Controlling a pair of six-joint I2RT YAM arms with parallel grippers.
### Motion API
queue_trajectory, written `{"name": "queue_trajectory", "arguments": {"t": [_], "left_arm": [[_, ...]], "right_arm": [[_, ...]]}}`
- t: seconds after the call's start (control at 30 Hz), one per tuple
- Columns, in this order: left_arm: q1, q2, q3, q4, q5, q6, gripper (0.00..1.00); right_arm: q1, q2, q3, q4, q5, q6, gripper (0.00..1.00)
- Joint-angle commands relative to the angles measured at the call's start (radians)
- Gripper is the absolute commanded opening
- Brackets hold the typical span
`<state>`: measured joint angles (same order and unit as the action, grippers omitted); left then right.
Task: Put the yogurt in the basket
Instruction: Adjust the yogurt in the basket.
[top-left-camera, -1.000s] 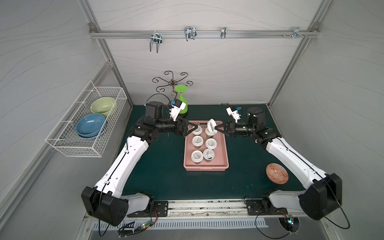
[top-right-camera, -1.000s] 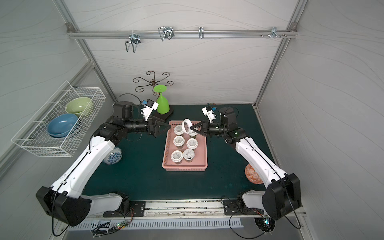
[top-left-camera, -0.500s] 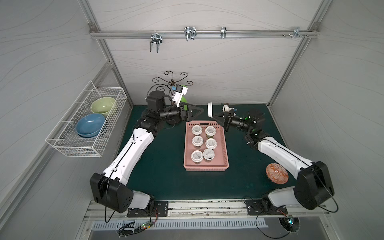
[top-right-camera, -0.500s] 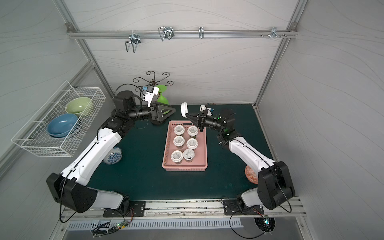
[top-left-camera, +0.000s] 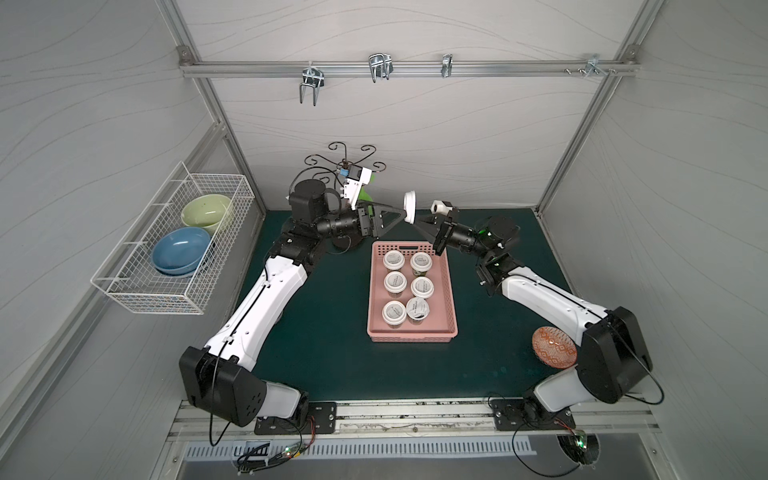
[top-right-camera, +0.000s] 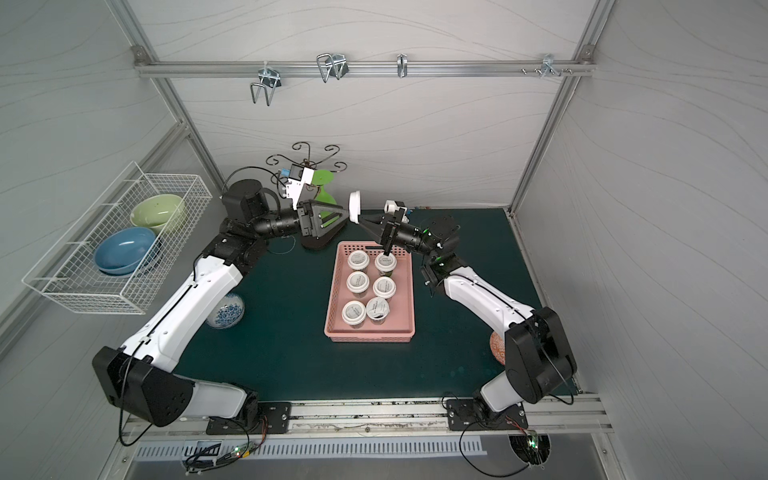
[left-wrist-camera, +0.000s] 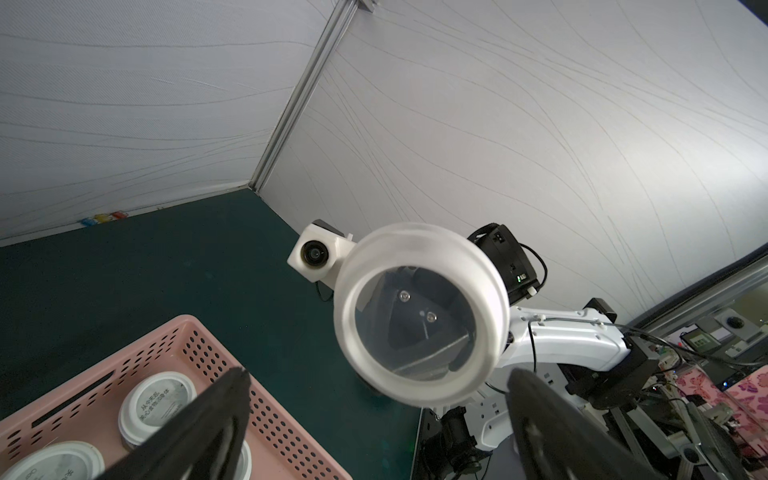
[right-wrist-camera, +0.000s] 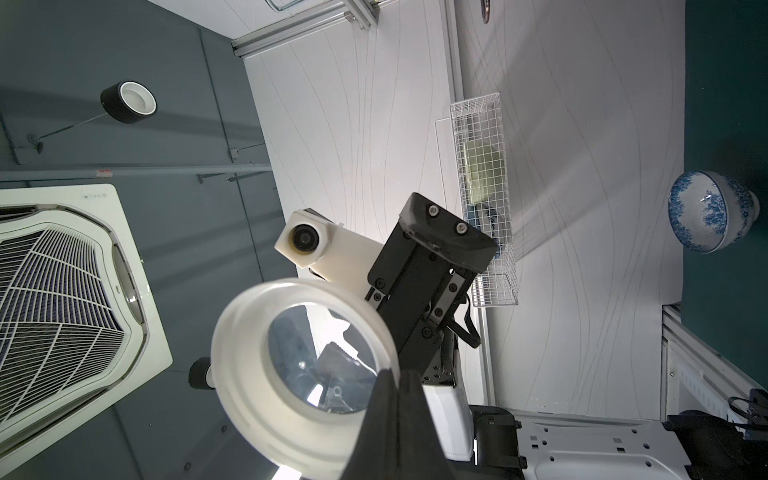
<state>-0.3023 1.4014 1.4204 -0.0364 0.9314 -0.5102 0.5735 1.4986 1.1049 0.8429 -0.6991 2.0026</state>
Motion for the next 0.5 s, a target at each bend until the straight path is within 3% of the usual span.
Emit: {"name": "queue_trajectory", "arguments": {"t": [0.0,0.47], "left_arm": [[-0.007,0.022,0.017,0.071,0.006,-0.038,0.99],[-0.015,0.012,-0.013,0.16,0.086,-0.114,0.95]], "right_arm": [[0.01,-0.02,0.03,0.012,0.003,-0.016,0.0],[0.03,0.041,0.061,0.037,-0.029,0.016,0.0]]}}
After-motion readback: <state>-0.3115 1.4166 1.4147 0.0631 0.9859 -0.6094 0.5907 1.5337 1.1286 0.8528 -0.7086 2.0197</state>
